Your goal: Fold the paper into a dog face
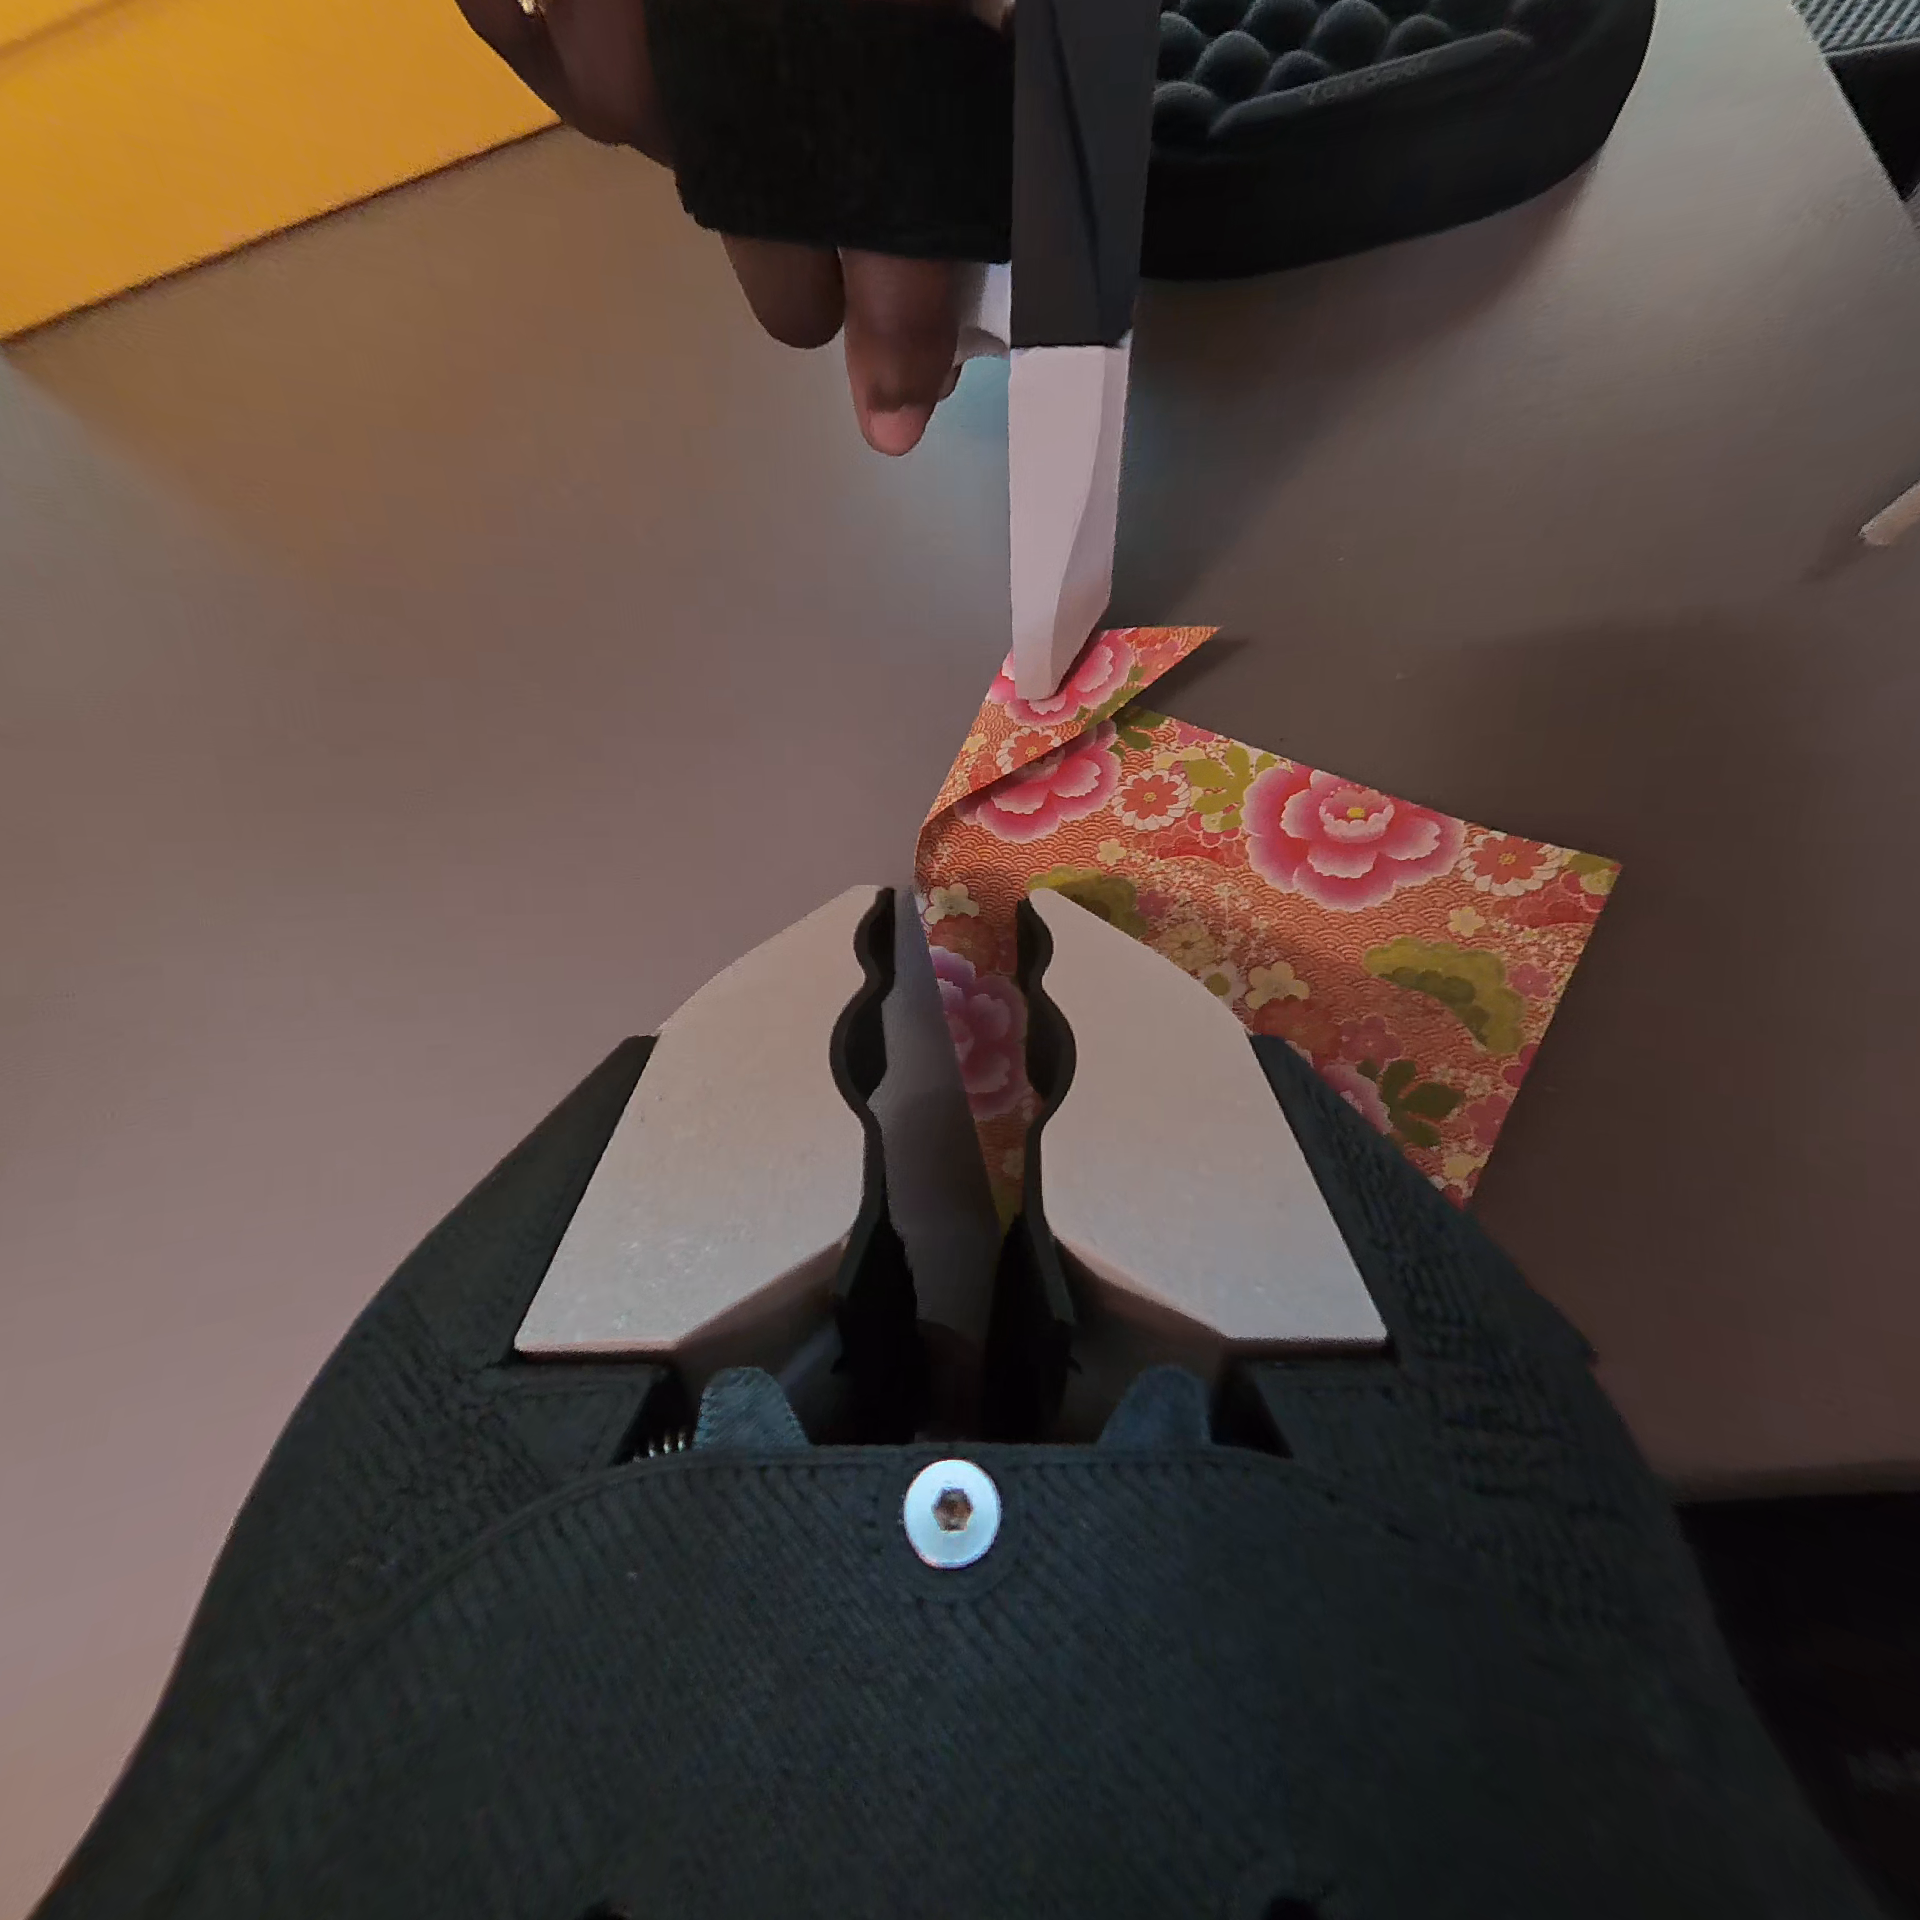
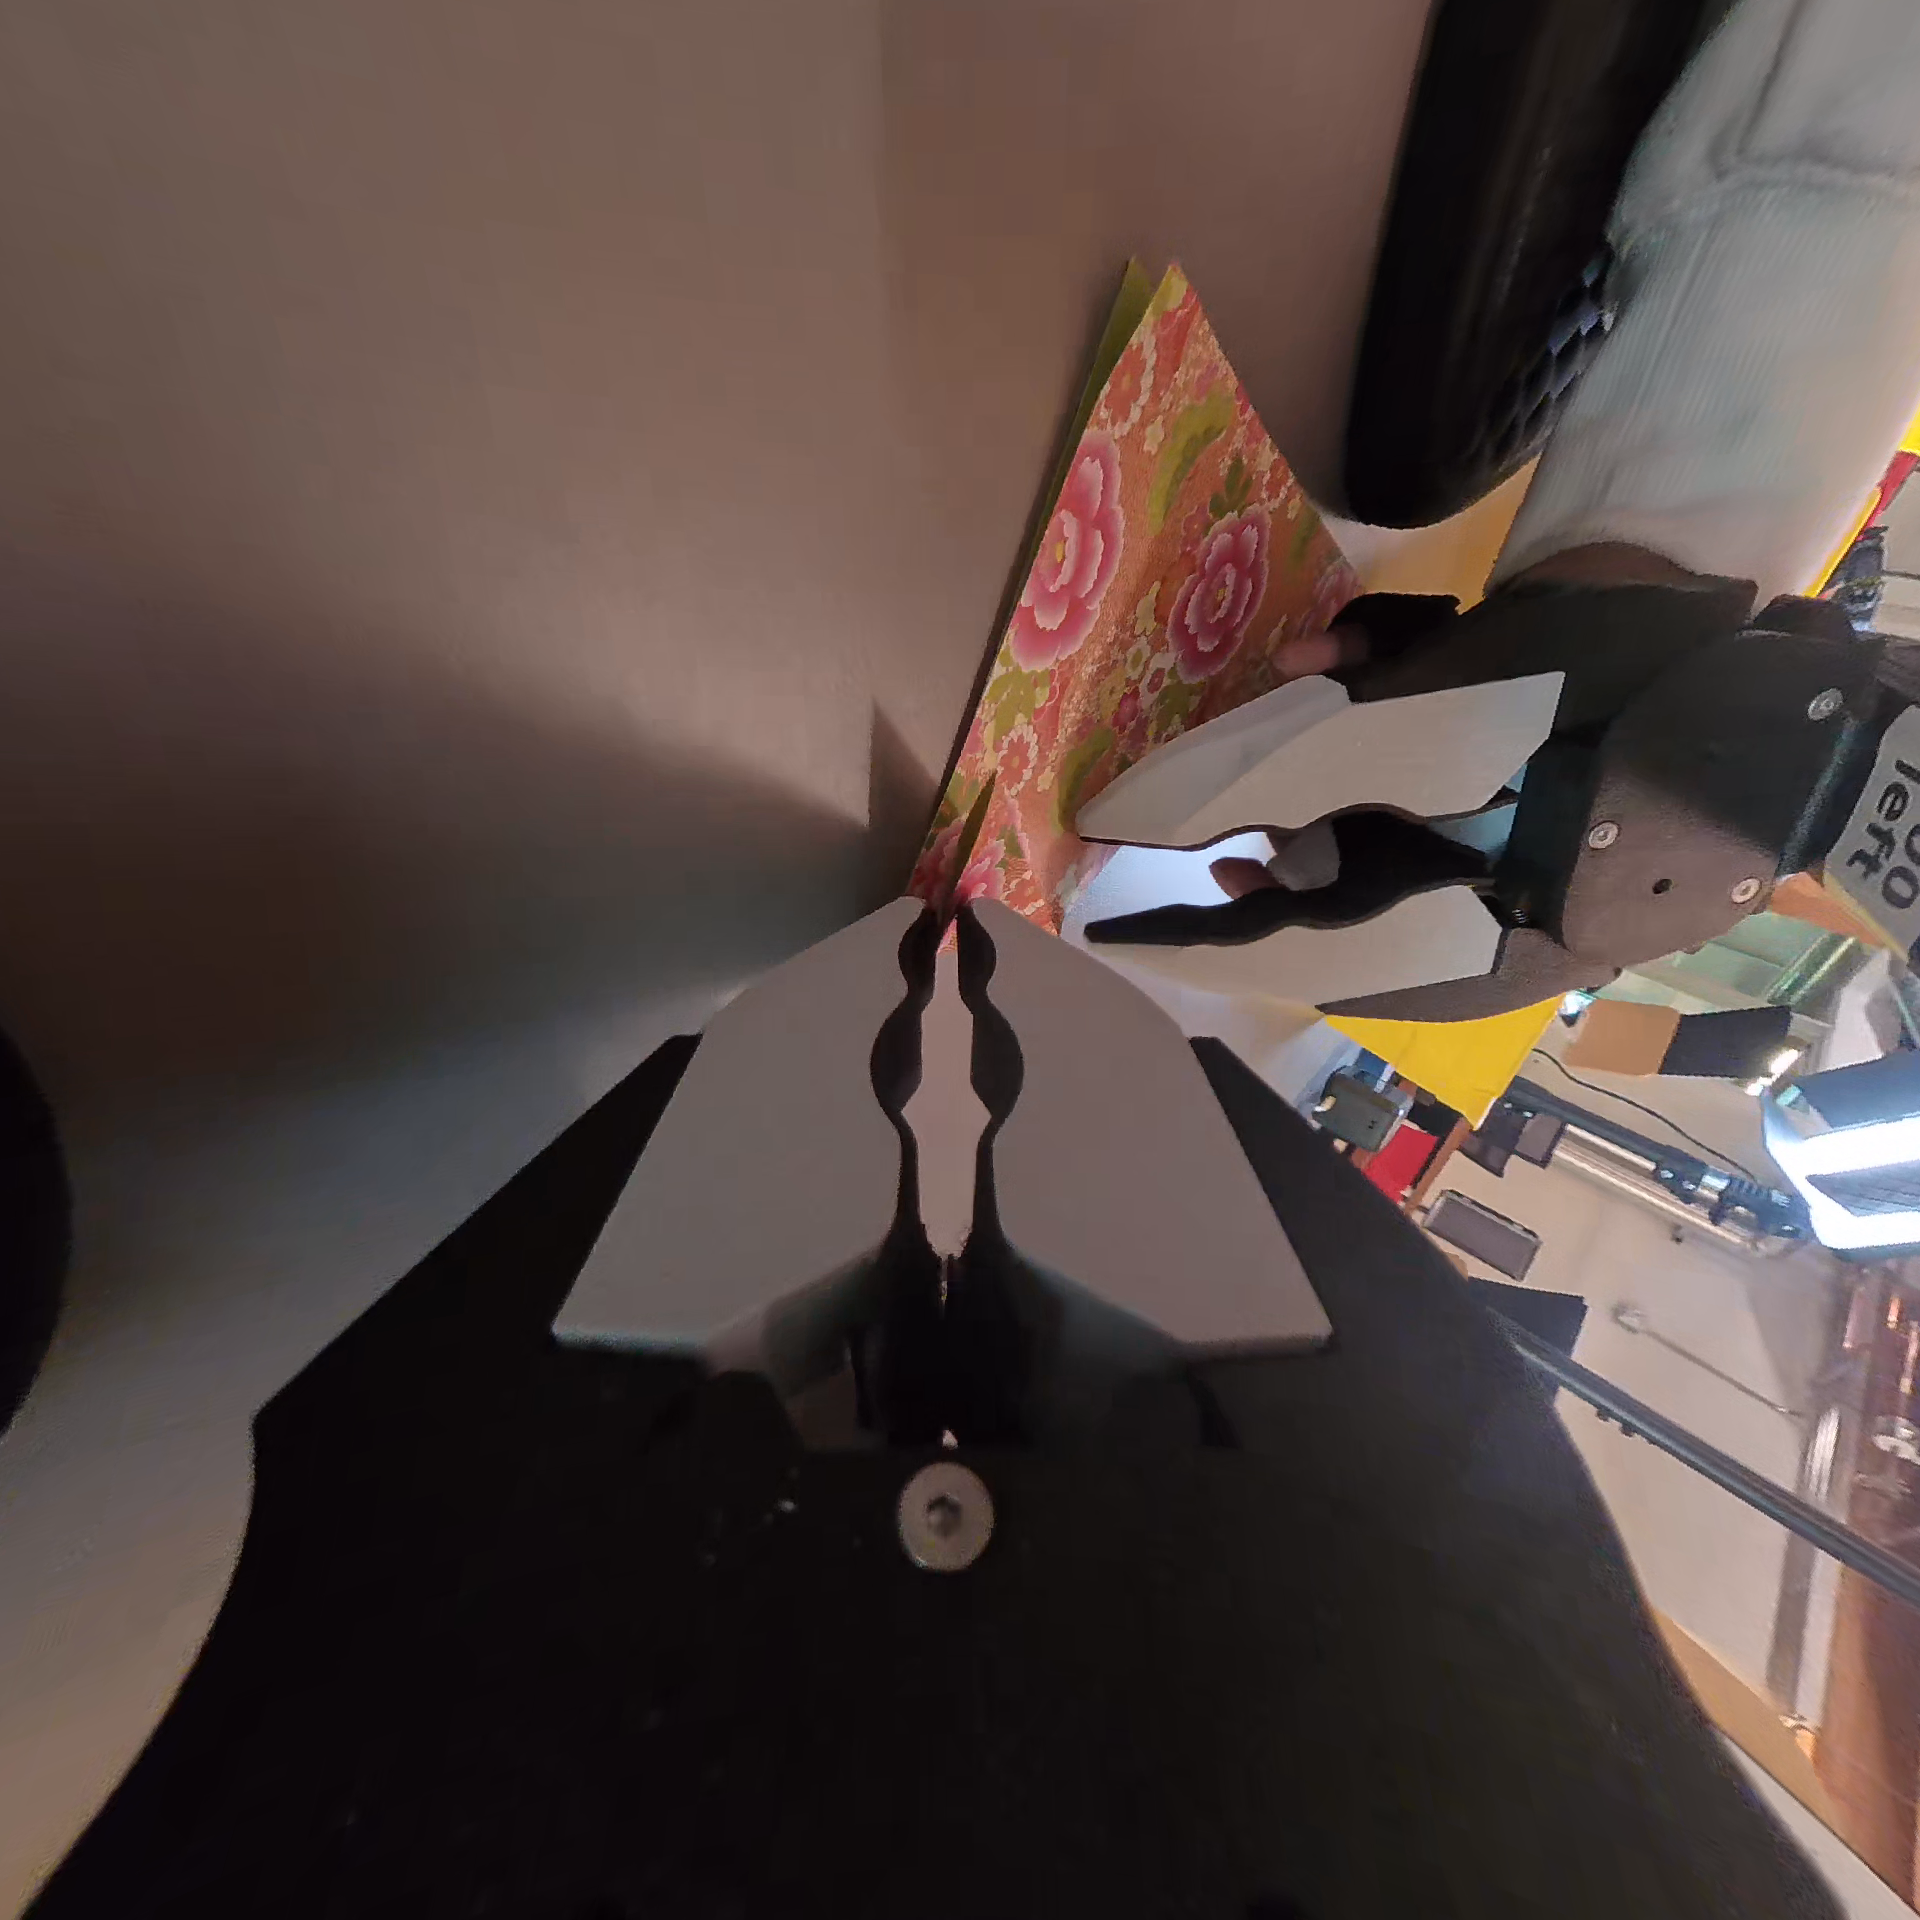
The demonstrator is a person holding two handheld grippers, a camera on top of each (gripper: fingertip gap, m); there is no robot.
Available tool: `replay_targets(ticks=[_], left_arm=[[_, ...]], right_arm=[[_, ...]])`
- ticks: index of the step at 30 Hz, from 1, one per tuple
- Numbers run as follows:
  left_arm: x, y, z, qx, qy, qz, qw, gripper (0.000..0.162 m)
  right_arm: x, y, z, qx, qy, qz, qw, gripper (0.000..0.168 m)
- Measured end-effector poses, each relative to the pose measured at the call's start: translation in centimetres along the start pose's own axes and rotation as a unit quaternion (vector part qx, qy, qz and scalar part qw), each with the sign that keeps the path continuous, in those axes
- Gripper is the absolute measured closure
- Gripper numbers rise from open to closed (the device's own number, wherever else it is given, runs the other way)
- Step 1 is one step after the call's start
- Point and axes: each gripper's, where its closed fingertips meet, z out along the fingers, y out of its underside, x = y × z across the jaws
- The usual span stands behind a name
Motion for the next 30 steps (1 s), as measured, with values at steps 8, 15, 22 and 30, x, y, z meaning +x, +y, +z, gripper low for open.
replay_targets(ticks=[8,15,22,30], left_arm=[[0.4,-1.8,-0.1,0.036,-0.010,0.090,0.995,0.140],[0.3,-1.4,0.8,0.021,0.000,0.064,0.998,0.157],[0.8,-0.9,1.0,0.007,0.014,0.071,0.997,0.157],[1.1,-0.9,0.9,0.007,0.029,0.068,0.997,0.158]], right_arm=[[0.2,0.0,0.1,-0.013,0.011,-0.044,0.999,0.165],[0.2,-0.1,0.1,-0.025,0.028,-0.085,0.996,0.165],[0.3,-0.2,0.1,-0.038,0.047,-0.119,0.991,0.165],[0.4,-0.2,0.1,-0.055,0.055,-0.164,0.983,0.165]])
